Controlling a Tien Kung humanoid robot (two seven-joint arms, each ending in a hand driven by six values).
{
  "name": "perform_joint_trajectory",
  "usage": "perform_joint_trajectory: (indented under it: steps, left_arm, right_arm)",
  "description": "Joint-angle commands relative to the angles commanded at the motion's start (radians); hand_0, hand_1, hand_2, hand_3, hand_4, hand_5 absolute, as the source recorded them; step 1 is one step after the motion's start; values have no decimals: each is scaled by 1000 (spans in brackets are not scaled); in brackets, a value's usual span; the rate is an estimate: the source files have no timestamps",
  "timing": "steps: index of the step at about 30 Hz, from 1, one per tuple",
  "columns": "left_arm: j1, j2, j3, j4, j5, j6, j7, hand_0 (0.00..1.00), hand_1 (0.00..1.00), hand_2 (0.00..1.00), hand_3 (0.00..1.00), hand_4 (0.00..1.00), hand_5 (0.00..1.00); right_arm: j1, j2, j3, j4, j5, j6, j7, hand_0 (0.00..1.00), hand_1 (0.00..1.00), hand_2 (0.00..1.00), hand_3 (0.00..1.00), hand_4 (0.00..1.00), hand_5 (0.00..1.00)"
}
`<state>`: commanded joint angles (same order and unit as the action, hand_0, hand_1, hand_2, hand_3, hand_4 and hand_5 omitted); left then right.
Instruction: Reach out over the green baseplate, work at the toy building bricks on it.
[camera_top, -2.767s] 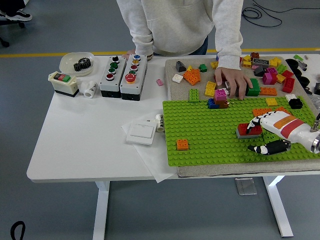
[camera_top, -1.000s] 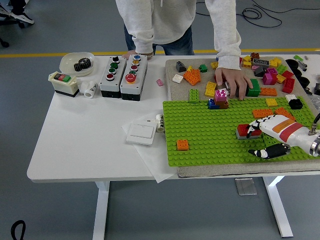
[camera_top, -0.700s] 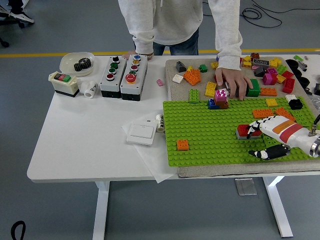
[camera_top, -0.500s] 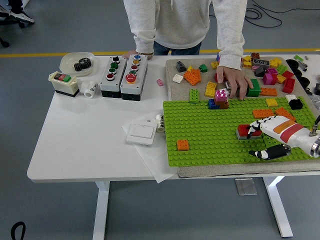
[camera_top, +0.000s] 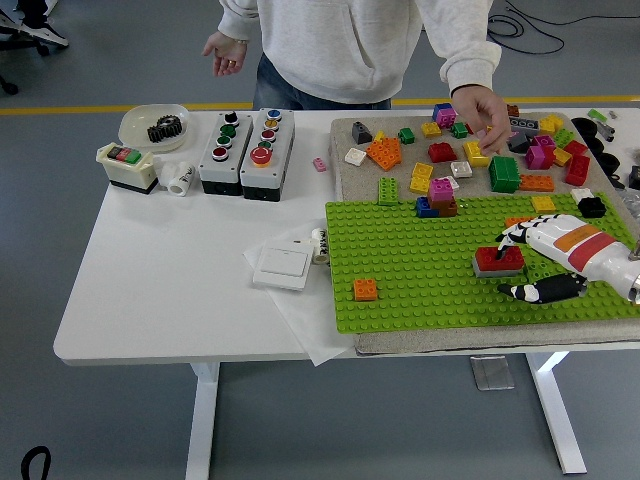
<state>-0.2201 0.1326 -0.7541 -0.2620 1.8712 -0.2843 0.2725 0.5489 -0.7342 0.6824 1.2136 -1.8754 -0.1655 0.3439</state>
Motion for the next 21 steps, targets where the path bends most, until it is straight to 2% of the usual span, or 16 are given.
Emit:
perform_joint_trajectory:
  steps: [12,14,15,20,21]
  left_arm:
    - [-7,1,7,1,-12,5,-1,773,767,772,606,684,597]
    - [-8,1,7,1,-12,6,-1,773,767,772,606,684,597]
    - [-8,1,7,1,-12,6,-1,774,764,768,605,684,597]
    - [-9,0,8,1,-13,9,-1,774,764,768,605,684,597]
    - [-9,0,7,1,-13,10,-1,774,764,768,605,683,596]
  right_arm:
    - [-9,-3,82,-10,13,14,4,738,693,739,616,798,526]
    - [-9,-2,88,-13,11,21,1,738,693,739,616,798,526]
    - [-9,-2,89,-14,10,24,-1,777,737,768,644,809,526]
    - [-7,3,80,-24,-16,45,-18,777,737,768,644,809,526]
    - [-6,4,74,-26,-23,42,-20,850,795,815,782,909,684]
